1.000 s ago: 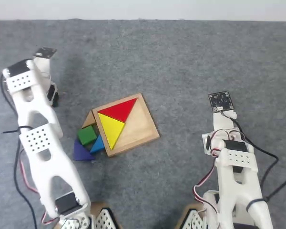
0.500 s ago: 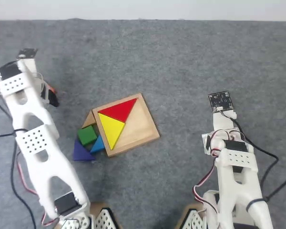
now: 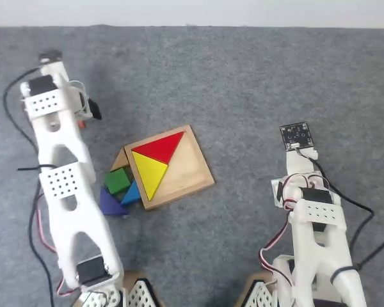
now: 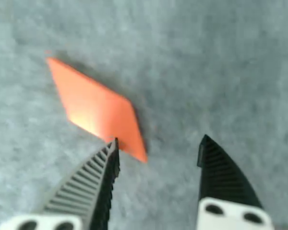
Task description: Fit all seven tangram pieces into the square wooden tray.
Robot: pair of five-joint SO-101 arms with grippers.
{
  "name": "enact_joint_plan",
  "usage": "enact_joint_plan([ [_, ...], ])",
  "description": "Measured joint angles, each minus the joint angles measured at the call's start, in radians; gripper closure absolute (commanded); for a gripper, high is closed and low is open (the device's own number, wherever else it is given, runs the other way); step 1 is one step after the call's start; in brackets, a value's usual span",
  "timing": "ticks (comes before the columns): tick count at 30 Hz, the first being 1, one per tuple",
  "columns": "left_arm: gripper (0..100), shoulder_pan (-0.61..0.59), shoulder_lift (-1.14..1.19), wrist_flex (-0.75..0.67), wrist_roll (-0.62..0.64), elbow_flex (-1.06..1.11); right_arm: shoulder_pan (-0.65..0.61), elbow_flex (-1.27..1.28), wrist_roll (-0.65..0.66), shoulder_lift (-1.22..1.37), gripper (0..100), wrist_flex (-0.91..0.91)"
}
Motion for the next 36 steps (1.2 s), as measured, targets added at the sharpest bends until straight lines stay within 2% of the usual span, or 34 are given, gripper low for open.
enact_joint_plan([
  [5,74,-0.017,0.000,-0.052,0.011,-0.003,-0.002,0.000,0.000,0.000,69.1,0.000],
  [10,74,-0.064,0.000,-0.084,-0.121,-0.075,0.000,0.000,0.000,0.000,69.1,0.000],
  [17,74,-0.048,0.049,-0.345,-0.201,-0.095,0.000,0.000,0.000,0.000,69.1,0.000],
  [23,74,-0.031,0.115,-0.399,-0.259,-0.072,-0.002,0.000,0.000,0.000,69.1,0.000],
  [28,74,-0.032,0.146,-0.371,-0.358,-0.077,-0.002,0.000,0.000,0.000,69.1,0.000],
  [32,74,-0.032,0.141,-0.245,-0.434,-0.097,0.000,0.000,0.000,0.000,69.1,0.000],
  [36,74,-0.032,0.141,-0.063,-0.502,-0.167,-0.002,0.000,0.000,0.000,69.1,0.000],
])
